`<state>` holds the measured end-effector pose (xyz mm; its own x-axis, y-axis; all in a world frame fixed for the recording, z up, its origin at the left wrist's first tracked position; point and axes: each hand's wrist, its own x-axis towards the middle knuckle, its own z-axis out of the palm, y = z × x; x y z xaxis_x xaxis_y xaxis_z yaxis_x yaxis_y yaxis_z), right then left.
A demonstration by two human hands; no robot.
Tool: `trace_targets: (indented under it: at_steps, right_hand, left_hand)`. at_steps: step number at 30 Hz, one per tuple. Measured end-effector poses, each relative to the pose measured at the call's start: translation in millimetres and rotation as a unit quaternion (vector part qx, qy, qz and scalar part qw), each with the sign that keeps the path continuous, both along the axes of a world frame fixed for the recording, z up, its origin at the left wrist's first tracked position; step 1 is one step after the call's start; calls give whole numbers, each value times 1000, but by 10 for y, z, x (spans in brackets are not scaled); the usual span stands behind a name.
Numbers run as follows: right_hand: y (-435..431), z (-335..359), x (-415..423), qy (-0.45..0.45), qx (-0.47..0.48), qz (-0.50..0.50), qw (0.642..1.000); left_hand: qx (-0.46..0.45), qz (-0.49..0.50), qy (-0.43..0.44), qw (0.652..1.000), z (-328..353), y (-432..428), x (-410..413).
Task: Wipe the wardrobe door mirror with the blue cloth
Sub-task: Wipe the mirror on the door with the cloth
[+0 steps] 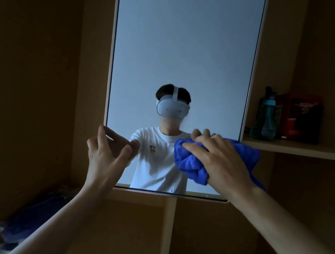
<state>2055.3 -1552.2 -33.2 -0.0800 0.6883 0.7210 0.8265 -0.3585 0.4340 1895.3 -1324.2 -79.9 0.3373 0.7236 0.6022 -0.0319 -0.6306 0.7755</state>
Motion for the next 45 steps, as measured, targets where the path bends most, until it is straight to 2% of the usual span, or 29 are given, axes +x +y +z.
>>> trace_targets:
  at_steps: [6, 12, 18, 20, 31, 36, 38, 41, 45]
  right_hand:
    - [-43, 114, 43, 18, -6, 1, 1000]
    - [-171, 661, 168, 40, 106, -5, 994]
    - [-268, 950, 235, 10, 141, 15, 990]
    - [-262, 868, 235, -8, 145, 40, 989]
    - [-246, -219, 238, 65, 136, -38, 988]
    - [-210, -313, 209, 92, 161, -49, 981]
    - [-216, -248, 204, 137, 189, -45, 971]
    - [-194, -92, 223, 207, 277, -39, 937]
    - [-115, 86, 197, 245, 344, -46, 905]
  left_hand:
    - [5, -3, 22, 1000, 17, -5, -68]
    - [2, -8, 48, 999, 45, 24, -114]
    - [11, -3, 45, 999, 10, 53, -108]
    - [20, 2, 45, 999, -16, 77, -100]
    - [26, 26, 11, 999, -117, 74, -30]
    - [28, 17, 16, 999, -94, 48, -71]
    - [24, 15, 19, 999, -84, 44, -82]
    - [24, 7, 18, 1000, -75, 55, -100]
    - [27, 2, 22, 999, -67, 79, -120]
